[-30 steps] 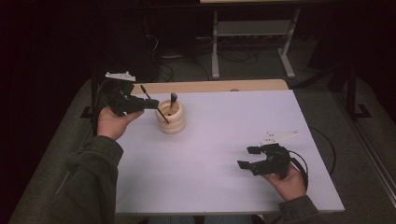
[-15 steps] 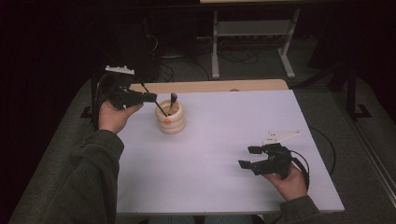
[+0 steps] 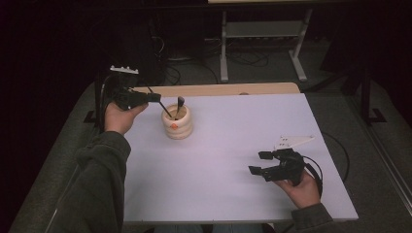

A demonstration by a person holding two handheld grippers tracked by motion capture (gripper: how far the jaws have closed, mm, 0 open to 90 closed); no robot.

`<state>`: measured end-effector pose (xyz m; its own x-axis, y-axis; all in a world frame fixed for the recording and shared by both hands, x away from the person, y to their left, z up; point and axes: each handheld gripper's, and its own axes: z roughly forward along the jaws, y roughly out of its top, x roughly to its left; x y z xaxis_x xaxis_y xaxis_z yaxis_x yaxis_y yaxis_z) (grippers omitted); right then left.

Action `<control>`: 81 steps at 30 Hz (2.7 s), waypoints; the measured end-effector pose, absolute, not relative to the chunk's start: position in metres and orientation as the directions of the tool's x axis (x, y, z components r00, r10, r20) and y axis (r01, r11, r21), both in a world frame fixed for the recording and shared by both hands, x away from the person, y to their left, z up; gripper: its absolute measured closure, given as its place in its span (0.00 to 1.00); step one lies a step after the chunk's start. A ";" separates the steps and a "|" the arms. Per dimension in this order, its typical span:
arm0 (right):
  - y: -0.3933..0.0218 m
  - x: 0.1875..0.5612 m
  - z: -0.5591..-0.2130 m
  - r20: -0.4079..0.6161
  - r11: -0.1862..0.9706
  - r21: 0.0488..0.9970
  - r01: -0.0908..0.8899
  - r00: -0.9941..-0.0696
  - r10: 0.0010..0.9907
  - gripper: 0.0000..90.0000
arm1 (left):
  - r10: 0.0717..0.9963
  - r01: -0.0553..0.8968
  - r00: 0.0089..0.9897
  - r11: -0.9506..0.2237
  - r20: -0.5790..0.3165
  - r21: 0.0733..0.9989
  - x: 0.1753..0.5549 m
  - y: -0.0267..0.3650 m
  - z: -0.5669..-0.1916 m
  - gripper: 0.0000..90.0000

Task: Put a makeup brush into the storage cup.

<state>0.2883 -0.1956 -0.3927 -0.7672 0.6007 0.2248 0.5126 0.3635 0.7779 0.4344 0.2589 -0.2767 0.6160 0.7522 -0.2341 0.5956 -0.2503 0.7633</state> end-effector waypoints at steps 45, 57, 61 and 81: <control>-0.197 0.289 -0.393 0.223 0.363 0.781 0.508 -0.770 0.598 0.32 | 0.819 0.626 0.543 -0.247 -0.186 0.740 0.462 0.244 -0.298 0.94; -0.197 0.288 -0.392 0.223 0.357 0.786 0.505 -0.770 0.597 0.32 | 0.816 0.653 0.539 -0.247 -0.210 0.716 0.464 0.244 -0.313 0.94; -0.196 0.288 -0.392 0.224 0.358 0.784 0.507 -0.770 0.597 0.32 | 0.818 0.662 0.528 -0.228 -0.227 0.714 0.464 0.246 -0.320 0.94; -0.187 0.287 -0.392 0.217 0.369 0.785 0.498 -0.779 0.588 0.33 | 0.827 0.674 0.504 -0.196 -0.249 0.712 0.443 0.266 -0.341 0.83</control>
